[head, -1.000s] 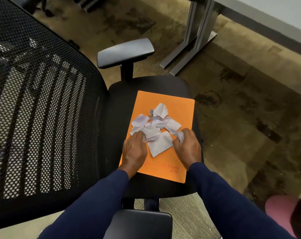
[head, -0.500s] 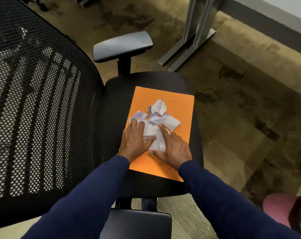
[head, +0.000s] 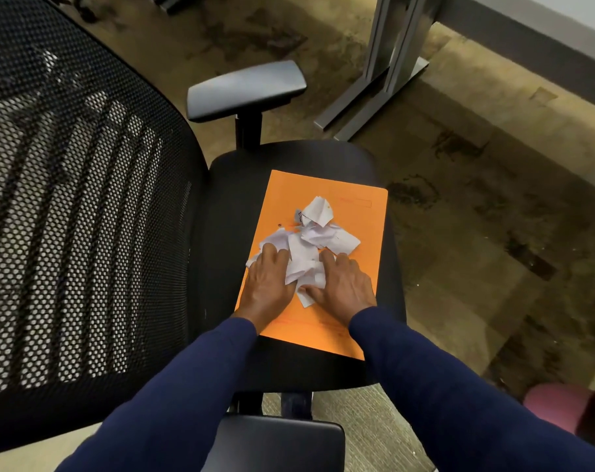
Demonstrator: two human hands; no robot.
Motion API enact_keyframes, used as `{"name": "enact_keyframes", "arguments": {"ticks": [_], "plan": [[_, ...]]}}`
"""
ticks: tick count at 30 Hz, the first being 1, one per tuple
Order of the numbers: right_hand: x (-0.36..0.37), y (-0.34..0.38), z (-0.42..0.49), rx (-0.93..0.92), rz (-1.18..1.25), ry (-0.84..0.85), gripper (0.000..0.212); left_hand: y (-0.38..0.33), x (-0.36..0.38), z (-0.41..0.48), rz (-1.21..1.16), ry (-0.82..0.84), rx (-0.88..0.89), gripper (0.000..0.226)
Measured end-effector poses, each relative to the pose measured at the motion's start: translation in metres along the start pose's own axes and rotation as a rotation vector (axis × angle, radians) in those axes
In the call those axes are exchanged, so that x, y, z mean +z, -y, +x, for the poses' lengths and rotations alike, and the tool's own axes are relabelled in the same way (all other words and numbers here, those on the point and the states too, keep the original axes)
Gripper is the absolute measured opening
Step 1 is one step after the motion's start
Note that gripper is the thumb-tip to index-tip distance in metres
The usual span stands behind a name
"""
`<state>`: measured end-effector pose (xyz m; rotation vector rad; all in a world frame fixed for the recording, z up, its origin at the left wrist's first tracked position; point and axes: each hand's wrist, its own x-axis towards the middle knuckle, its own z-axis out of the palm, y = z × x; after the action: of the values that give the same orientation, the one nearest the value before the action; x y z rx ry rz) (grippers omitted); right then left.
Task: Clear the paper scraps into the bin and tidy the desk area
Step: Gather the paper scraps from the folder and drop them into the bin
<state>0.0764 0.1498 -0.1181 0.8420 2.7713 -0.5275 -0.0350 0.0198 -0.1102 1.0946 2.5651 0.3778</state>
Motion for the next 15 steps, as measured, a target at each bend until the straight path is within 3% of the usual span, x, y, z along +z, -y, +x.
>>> {"name": "enact_keyframes", "arguments": {"ticks": [7,15], "plan": [[-0.005,-0.001,-0.002,0.065,0.067,0.032,0.069,0.000,-0.007,-0.011,-0.137,-0.171,-0.082,0.019],[-0.005,-0.009,-0.013,0.066,0.188,0.042,0.038,0.009,-0.019,-0.014,-0.341,-0.353,-0.279,0.006]]}}
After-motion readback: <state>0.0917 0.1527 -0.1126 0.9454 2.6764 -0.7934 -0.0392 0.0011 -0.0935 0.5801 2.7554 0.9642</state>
